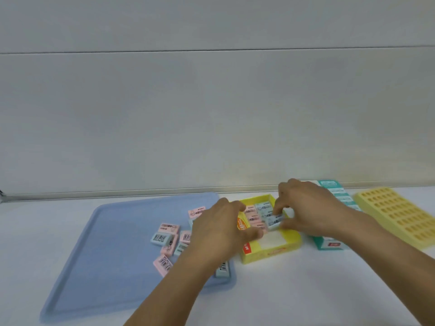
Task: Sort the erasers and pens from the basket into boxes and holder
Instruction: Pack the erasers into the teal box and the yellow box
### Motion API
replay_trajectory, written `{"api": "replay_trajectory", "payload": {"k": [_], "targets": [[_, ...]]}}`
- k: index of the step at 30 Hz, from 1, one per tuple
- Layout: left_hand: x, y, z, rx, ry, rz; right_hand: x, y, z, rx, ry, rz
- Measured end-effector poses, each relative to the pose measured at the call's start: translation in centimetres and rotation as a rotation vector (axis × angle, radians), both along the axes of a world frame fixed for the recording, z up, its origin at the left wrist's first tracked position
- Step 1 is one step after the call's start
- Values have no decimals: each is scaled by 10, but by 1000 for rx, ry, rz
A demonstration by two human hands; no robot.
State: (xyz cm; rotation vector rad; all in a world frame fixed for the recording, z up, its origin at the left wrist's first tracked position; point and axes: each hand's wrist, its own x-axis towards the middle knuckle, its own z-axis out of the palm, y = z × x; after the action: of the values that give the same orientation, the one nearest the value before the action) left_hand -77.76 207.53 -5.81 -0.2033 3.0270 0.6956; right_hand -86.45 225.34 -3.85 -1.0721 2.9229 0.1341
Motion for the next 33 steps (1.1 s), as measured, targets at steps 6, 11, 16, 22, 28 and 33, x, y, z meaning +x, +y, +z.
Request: {"api": "replay_trajectory", "payload": {"k": [6, 11, 16, 22, 28, 33], "targets": [[-3, 0, -11, 8, -59, -23, 6, -9, -10, 103, 106, -13], [-1, -1, -8, 27, -72, -15, 5, -12, -21, 14, 57, -56], [0, 0, -5, 468, 8, 84, 3, 0, -26, -130, -13, -48], [-9, 5, 6, 1550, -31, 268, 36, -27, -1, -965, -353, -103], [-3, 11, 15, 1712, -6, 236, 37, -39, -8, -859, -251, -163], [-2, 7, 10, 1666, -10, 159, 33, -31, -8, -853, -228, -61]]}}
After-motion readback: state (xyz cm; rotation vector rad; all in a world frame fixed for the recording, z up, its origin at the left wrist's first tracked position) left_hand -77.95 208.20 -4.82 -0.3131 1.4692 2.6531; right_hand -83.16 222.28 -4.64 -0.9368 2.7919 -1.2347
